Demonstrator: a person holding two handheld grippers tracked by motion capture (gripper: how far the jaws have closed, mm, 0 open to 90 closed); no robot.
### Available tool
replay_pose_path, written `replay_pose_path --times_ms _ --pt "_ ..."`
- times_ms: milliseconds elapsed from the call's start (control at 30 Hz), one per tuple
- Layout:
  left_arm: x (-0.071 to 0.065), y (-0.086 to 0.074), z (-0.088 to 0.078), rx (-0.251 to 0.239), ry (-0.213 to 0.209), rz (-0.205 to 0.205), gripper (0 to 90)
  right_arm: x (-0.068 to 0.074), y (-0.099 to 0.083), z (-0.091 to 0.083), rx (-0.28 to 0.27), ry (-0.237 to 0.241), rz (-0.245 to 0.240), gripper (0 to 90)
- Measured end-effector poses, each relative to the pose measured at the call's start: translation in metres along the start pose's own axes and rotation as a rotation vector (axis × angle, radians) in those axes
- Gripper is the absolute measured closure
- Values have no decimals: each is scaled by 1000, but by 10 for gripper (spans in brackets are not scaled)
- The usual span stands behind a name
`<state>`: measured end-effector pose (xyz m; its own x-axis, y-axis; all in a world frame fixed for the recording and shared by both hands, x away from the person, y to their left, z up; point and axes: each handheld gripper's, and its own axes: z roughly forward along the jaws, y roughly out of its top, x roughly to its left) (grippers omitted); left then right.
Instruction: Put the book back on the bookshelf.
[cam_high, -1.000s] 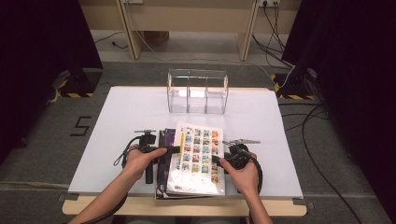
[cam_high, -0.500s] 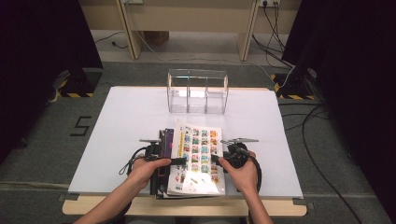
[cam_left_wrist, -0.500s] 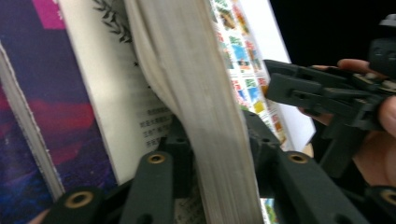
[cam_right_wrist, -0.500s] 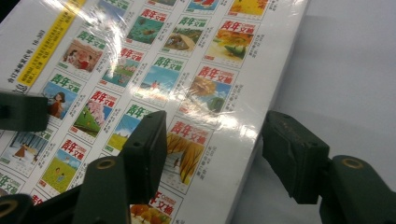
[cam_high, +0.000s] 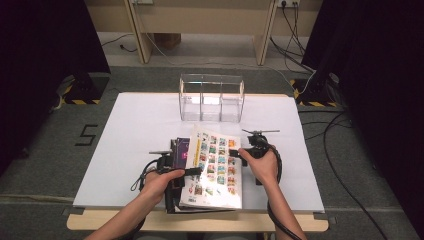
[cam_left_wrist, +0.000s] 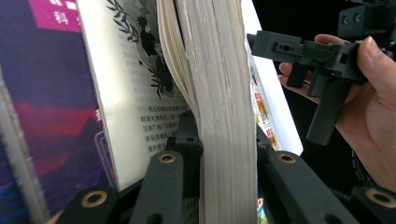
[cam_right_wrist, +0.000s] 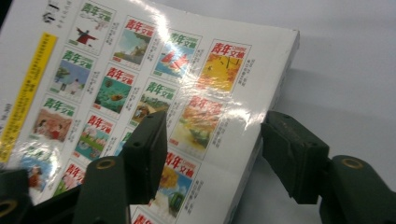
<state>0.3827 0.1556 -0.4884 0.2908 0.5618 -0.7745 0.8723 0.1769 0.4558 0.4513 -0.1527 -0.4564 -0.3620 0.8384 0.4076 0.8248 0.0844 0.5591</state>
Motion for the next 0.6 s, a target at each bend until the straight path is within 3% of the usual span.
replay_pose_path --times_ms 67,367,500,600 --pt "0 1 1 4 0 -2 740 -2 3 4 10 -16 -13 386" --pt "-4 7 10 4 17 3 738 -17 14 16 2 8 60 332" --pt "-6 10 12 13 29 17 733 -23 16 20 -5 30 104 310" --pt "-5 13 13 30 30 26 724 -28 15 25 -9 79 155 302"
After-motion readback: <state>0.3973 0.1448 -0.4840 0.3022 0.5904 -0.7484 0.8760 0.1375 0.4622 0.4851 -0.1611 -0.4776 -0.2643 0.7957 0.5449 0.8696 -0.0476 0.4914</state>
